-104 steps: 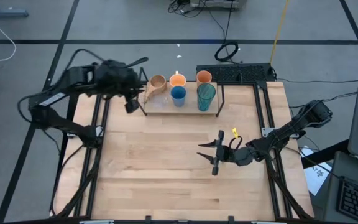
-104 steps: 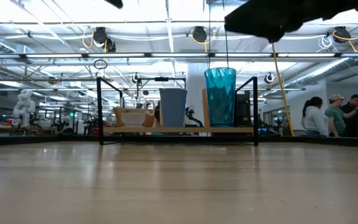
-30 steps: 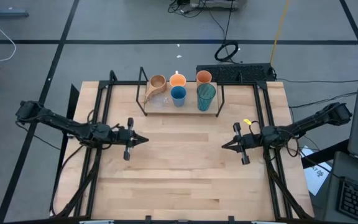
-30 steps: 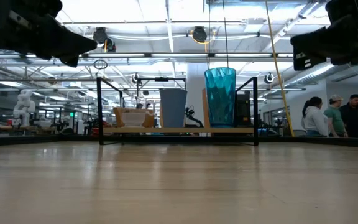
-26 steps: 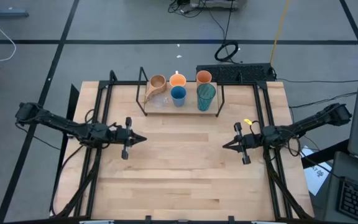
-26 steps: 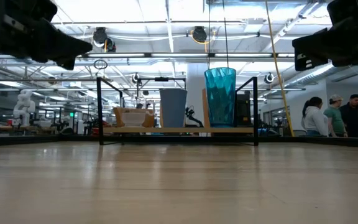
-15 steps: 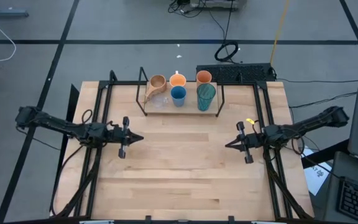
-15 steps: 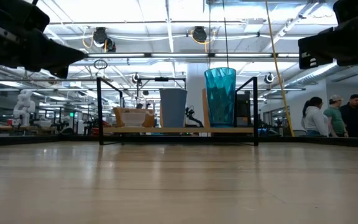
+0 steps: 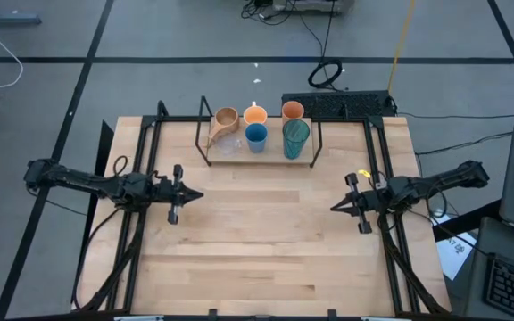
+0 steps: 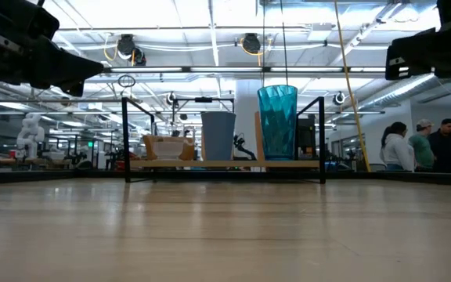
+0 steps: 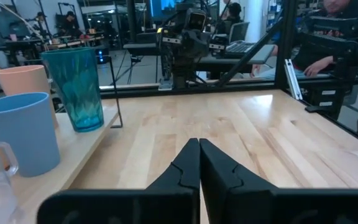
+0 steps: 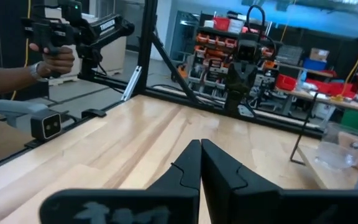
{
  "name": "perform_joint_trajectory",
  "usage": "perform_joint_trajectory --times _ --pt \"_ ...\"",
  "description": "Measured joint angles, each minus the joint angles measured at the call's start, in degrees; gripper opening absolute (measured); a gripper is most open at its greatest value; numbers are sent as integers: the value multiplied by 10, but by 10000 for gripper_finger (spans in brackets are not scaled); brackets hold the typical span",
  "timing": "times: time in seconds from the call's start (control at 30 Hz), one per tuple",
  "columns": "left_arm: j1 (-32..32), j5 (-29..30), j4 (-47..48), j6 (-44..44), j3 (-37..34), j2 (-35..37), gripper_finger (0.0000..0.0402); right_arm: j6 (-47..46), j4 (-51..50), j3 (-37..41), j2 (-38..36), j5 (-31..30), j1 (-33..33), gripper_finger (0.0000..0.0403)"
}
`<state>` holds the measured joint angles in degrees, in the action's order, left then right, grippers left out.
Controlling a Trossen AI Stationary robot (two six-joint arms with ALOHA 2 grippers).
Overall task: Stack small to large cups/mugs on shelf
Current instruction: Return to Home Position
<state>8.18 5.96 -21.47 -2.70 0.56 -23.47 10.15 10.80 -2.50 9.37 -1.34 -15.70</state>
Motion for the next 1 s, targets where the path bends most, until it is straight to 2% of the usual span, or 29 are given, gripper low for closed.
perform_joint_trajectory --times 0.2,0.33,0.63,1.0 --pt "1 0 12 0 0 12 13 25 -37 0 -60 0 7 0" --pt "0 0 12 1 0 12 5 28 -77 0 -94 2 18 0" --pt "1 0 12 0 0 12 13 43 -81 0 -93 61 56 0" --pt "1 0 15 -33 0 24 7 42 -86 0 -93 61 101 0"
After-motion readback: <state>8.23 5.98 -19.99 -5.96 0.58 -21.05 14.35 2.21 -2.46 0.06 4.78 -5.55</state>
